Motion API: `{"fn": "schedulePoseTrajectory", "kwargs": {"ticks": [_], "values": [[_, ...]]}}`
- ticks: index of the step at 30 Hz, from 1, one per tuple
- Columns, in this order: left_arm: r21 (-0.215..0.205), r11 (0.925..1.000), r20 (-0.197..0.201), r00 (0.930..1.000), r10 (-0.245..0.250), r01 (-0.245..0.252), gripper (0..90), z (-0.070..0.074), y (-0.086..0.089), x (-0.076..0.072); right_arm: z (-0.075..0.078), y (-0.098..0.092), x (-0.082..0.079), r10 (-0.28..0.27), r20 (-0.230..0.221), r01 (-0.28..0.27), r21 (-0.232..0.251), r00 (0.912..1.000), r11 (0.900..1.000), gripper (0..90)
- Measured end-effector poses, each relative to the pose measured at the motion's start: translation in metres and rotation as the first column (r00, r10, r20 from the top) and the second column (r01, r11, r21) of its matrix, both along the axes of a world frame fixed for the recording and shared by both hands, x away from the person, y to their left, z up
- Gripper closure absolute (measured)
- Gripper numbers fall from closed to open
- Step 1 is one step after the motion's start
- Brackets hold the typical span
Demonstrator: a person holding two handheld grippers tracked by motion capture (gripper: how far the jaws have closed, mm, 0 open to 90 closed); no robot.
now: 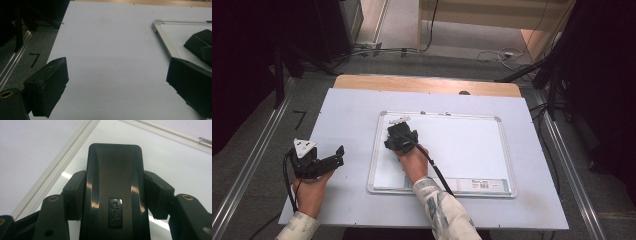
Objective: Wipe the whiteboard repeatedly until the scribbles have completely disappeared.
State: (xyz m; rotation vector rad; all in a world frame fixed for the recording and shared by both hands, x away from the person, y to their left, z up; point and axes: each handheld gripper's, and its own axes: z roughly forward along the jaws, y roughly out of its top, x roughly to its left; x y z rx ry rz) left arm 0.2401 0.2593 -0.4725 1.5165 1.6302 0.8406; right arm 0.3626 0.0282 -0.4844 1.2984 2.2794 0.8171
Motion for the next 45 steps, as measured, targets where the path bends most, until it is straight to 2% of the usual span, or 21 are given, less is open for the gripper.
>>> {"fn": "schedulePoseTrajectory", "kwargs": {"ticks": [11, 14, 15, 20, 30, 37, 41, 45], "values": [[0.002, 1.0000, 0.002, 1.0000, 0.001, -0.001, 4.5, 0.000, -0.001, 0.000, -0.001, 0.008, -0.036, 0.048, -0.008, -0.048, -0.001, 0.9988, 0.999, 38.1], [0.003, 1.0000, 0.001, 1.0000, 0.000, 0.000, 4.5, 0.000, -0.001, 0.000, -0.001, 0.010, -0.039, 0.061, 0.000, -0.061, -0.007, 0.9981, 0.998, 38.1], [0.003, 1.0000, 0.000, 1.0000, 0.001, -0.001, 4.5, 0.000, 0.000, 0.000, -0.002, 0.009, -0.036, 0.062, -0.006, -0.062, 0.005, 0.9981, 0.998, 38.1], [0.003, 1.0000, 0.001, 1.0000, 0.002, -0.002, 4.6, 0.000, 0.000, -0.002, -0.001, 0.011, -0.020, 0.049, -0.001, -0.049, 0.007, 0.9988, 0.999, 38.1], [-0.002, 1.0000, -0.001, 1.0000, 0.009, -0.009, 4.5, 0.000, 0.003, -0.004, 0.000, 0.010, 0.025, 0.010, 0.007, -0.010, 0.011, 0.9999, 1.000, 38.1], [-0.009, 0.9999, -0.003, 0.9999, 0.014, -0.014, 4.6, -0.001, 0.006, -0.005, 0.002, -0.013, 0.054, -0.053, 0.000, 0.053, 0.004, 0.9986, 0.999, 38.1], [-0.010, 0.9998, 0.000, 0.9999, 0.016, -0.016, 4.6, -0.001, 0.006, -0.005, 0.002, -0.026, 0.056, -0.078, -0.002, 0.078, 0.002, 0.9969, 0.997, 38.1], [-0.008, 0.9998, -0.001, 0.9999, 0.017, -0.017, 4.5, -0.001, 0.005, -0.004, 0.002, -0.031, 0.045, -0.070, 0.004, 0.070, -0.001, 0.9976, 0.998, 38.2]]}}
